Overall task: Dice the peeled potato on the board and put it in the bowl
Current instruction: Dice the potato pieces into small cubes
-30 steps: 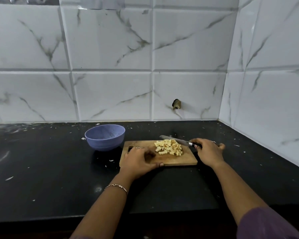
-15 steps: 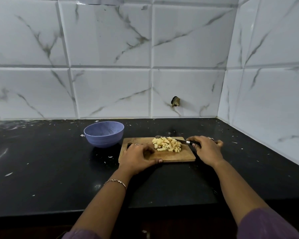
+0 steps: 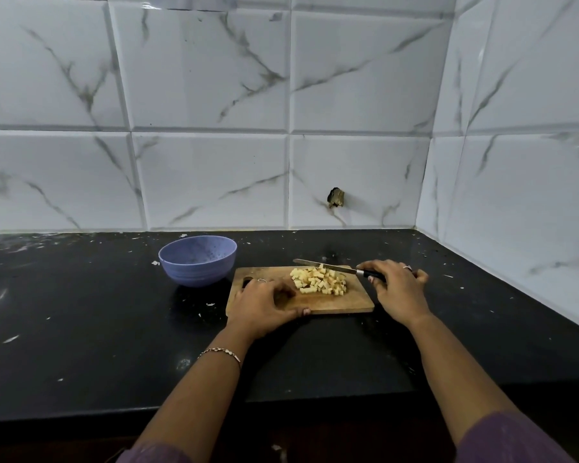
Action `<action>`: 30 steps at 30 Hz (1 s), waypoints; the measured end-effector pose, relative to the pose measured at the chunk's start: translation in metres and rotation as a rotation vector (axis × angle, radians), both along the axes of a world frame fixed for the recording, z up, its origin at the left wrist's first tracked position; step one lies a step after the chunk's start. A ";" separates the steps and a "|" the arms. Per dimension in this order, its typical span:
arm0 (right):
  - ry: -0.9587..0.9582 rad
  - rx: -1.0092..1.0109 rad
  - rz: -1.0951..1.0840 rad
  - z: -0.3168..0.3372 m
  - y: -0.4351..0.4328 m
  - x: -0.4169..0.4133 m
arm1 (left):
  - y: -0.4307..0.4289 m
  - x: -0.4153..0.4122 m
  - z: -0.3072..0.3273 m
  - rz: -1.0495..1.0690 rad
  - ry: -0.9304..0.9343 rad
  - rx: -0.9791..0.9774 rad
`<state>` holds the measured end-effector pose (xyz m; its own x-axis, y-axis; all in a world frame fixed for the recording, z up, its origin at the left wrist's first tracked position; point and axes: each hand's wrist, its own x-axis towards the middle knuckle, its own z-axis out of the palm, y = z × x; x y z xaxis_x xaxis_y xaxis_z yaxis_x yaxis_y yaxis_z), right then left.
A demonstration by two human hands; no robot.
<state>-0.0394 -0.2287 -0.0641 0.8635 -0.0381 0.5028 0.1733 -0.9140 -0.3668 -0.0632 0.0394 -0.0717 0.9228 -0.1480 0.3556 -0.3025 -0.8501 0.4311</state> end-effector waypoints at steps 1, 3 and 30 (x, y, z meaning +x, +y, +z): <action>0.000 0.002 0.003 0.000 0.000 0.000 | 0.000 0.000 0.000 0.002 -0.003 0.002; 0.006 0.003 0.011 0.000 0.000 0.000 | 0.000 0.000 0.000 0.004 -0.001 0.006; -0.133 -0.028 -0.065 -0.004 0.019 -0.008 | -0.011 -0.006 0.001 0.052 0.057 0.183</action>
